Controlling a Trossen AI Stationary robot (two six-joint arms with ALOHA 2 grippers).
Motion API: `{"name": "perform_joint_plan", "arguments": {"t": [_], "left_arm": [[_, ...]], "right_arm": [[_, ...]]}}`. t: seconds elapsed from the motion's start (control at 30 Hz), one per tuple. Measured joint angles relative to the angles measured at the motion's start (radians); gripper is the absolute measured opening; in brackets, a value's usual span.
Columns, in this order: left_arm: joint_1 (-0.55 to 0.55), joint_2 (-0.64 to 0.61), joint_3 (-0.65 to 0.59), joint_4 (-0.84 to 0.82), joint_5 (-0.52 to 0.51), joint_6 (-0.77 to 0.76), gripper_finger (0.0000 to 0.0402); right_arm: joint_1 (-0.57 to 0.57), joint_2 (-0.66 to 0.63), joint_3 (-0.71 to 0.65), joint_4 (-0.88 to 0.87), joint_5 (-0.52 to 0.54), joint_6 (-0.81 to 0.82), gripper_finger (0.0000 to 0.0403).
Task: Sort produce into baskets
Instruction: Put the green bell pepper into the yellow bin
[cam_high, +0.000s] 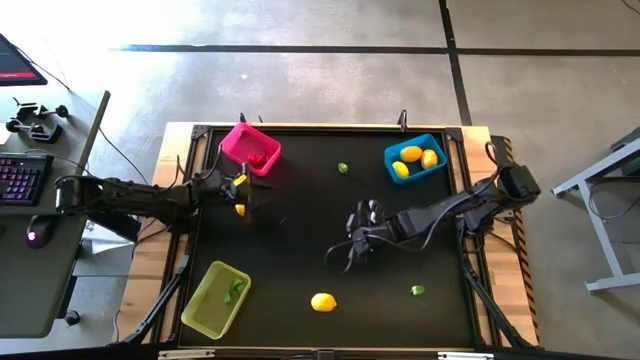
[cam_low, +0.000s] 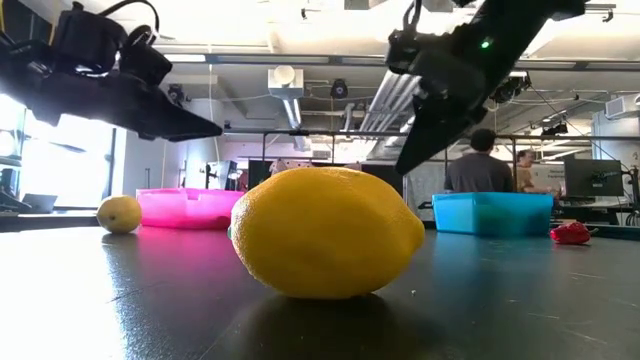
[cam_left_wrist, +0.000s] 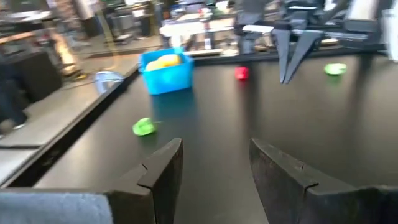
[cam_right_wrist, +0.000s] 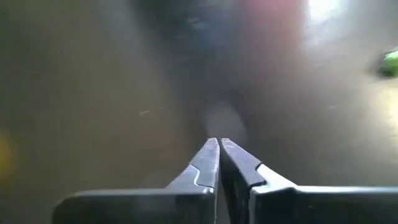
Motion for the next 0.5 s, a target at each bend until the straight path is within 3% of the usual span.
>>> {"name": "perform_joint_plan", "arguments": {"t": [0.2,0.5], "left_arm": [[-0.019,0.003,0.000,0.007,0.072,0.054,0.0170],[-0.019,0.016,0.000,0.015,0.082,0.161,0.0170]], "right_arm": [[0.089,0.004,0.000,0.064,-0.096,0.101,0.0015],[0.237,0.004,0.000,0.145,-0.053,0.360,0.0016]]}}
